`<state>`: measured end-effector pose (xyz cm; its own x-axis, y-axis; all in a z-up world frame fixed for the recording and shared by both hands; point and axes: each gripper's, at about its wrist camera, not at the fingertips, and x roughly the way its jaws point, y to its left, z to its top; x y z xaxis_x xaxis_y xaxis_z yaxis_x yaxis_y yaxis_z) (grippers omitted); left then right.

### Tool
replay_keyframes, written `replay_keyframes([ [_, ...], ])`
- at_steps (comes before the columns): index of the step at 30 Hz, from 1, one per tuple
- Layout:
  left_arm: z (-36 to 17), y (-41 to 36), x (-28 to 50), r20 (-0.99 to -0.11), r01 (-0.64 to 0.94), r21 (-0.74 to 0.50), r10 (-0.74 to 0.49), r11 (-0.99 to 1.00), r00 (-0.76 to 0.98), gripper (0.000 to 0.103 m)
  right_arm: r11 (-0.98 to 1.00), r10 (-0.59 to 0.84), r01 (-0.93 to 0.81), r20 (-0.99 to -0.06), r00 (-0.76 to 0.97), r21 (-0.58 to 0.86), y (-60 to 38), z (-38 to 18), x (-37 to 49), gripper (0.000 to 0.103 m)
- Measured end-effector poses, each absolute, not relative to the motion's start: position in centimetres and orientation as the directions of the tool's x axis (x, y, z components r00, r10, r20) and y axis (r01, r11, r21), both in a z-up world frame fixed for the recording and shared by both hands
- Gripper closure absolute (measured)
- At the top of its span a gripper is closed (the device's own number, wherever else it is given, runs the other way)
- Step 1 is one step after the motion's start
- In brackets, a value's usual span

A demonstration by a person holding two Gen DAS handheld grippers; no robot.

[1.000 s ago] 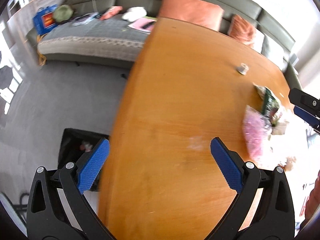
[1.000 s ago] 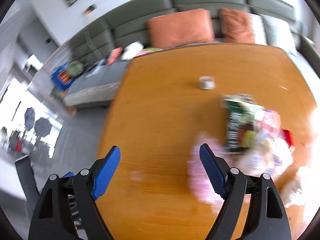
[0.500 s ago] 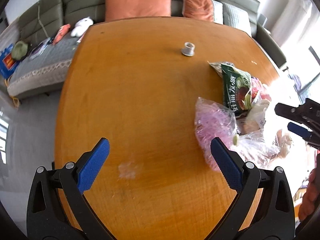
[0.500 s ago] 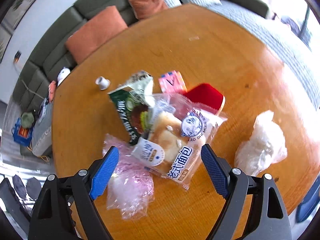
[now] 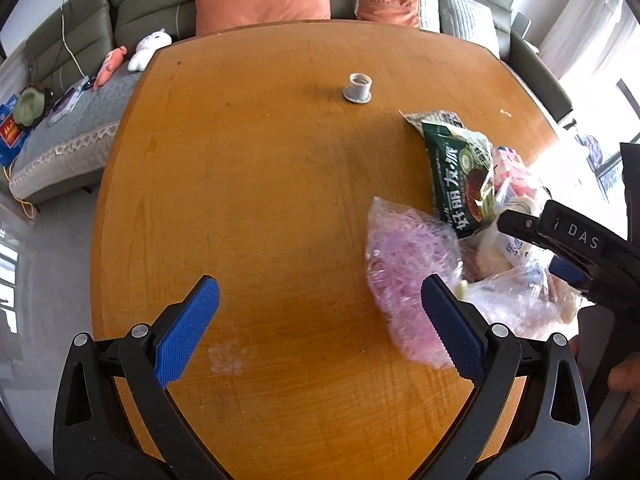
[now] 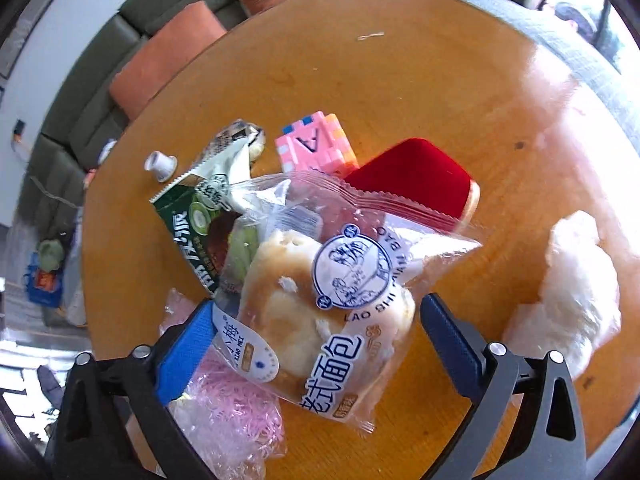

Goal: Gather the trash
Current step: 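Grasp the pink shredded-paper bag with the left tool while the right tool grasps the bread bag, then carry the pink bag and bread bag to the black bin and release both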

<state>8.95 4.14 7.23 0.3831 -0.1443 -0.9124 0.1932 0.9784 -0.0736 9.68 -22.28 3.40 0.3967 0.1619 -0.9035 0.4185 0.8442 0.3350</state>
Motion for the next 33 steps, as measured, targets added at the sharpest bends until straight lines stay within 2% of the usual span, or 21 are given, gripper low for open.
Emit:
replay_keyframes([
  [3,6.9,3.0,9.3,-0.917,0.194,-0.095,-0.162,0.976,0.364,0.006,0.867,0.167,0.360,-0.883,0.439,0.343,-22.6,4.9,9.3,0.027],
  [11,5.0,-0.7,9.8,-0.928,0.196,-0.144,-0.201,0.970,0.313,0.005,0.916,0.086,0.282,-0.827,0.556,0.285,-24.2,10.2,7.7,0.028],
  [17,3.1,-3.4,9.5,-0.942,0.212,-0.025,-0.094,0.977,0.321,0.007,0.918,0.064,0.285,-0.813,0.579,0.275,-26.0,11.5,7.0,0.028],
  [21,2.0,-4.5,9.2,-0.950,0.233,-0.035,-0.104,0.972,0.295,0.042,0.918,0.063,0.283,-0.809,0.585,0.277,-26.6,12.0,6.9,0.028],
  [22,1.9,-4.7,9.2,-0.949,0.236,-0.028,-0.100,0.971,0.300,0.042,0.917,0.065,0.284,-0.807,0.587,0.281,-26.7,12.0,6.7,0.028],
  [27,2.5,-5.4,8.4,-0.938,0.250,-0.041,-0.124,0.967,0.324,0.060,0.908,0.065,0.299,-0.802,0.593,0.295,-27.2,12.3,6.3,0.028],
  [33,3.7,-2.7,7.4,-0.923,0.223,-0.081,-0.157,0.971,0.351,0.065,0.914,0.076,0.274,-0.789,0.610,0.300,-25.7,13.3,6.3,0.028],
])
